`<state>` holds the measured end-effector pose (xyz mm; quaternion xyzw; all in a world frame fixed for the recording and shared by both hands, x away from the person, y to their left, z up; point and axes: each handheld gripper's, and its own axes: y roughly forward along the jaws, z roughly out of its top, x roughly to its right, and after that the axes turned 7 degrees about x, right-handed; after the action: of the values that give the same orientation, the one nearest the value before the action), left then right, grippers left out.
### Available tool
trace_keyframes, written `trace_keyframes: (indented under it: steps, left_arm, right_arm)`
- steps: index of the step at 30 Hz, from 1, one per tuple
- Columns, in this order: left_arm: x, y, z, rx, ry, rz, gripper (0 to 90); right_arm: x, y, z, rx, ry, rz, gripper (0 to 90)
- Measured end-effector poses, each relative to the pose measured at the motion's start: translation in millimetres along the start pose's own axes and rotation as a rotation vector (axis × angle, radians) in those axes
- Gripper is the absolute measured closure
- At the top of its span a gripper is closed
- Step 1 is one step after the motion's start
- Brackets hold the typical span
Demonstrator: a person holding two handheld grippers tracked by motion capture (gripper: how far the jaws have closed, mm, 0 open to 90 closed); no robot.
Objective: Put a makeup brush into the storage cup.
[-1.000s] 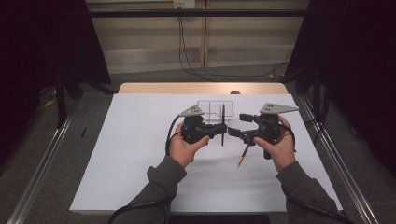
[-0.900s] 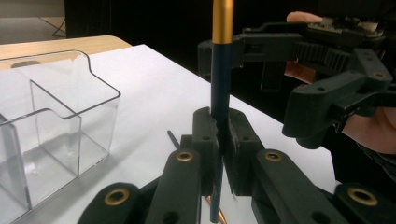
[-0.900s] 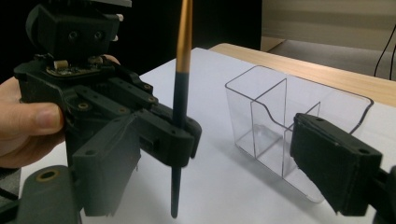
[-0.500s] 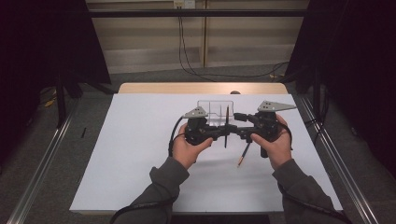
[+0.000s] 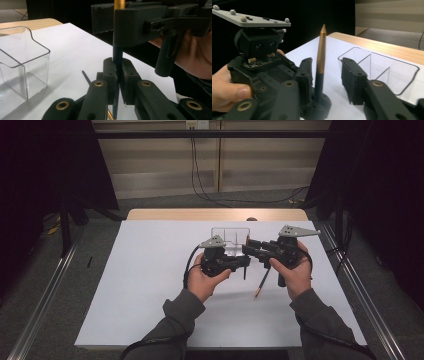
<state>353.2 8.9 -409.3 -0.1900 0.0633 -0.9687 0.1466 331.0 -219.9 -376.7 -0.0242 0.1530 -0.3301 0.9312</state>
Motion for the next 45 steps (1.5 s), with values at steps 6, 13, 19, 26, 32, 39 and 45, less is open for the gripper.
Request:
trace_keyframes:
  steps: [6, 13, 19, 26, 32, 39, 45]
  left_arm:
    - [1.0, -0.1, 0.5, 0.005, 0.001, 0.001, 84.0]
    - [0.5, -0.4, 0.2, 0.019, 0.001, 0.008, 84.0]
    - [-0.3, -1.2, -1.4, 0.035, -0.008, 0.006, 83.8]
    - [-1.5, -4.1, -2.1, 0.058, -0.016, 0.001, 82.7]
    - [-3.2, -8.1, -3.8, 0.065, -0.008, 0.018, 76.4]
    - [-2.8, -14.0, -4.2, 0.059, 0.012, 0.030, 65.1]
    - [-1.1, -16.6, -3.8, 0.055, 0.040, 0.054, 56.8]
  right_arm:
    - [-1.9, -0.2, 0.9, 0.005, 0.016, 0.009, 76.6]
    - [-2.2, 0.7, 0.4, 0.012, 0.045, 0.020, 83.4]
    - [-2.9, 1.2, 0.0, 0.014, 0.063, 0.014, 84.7]
    - [-5.4, 2.7, 0.3, 0.032, 0.058, 0.013, 84.8]
    - [-5.0, 3.4, 0.3, 0.059, 0.058, 0.017, 84.9]
    - [-4.6, 3.6, 1.0, 0.073, 0.050, 0.006, 84.9]
    - [-4.9, 3.0, -0.2, 0.083, 0.043, 0.003, 84.9]
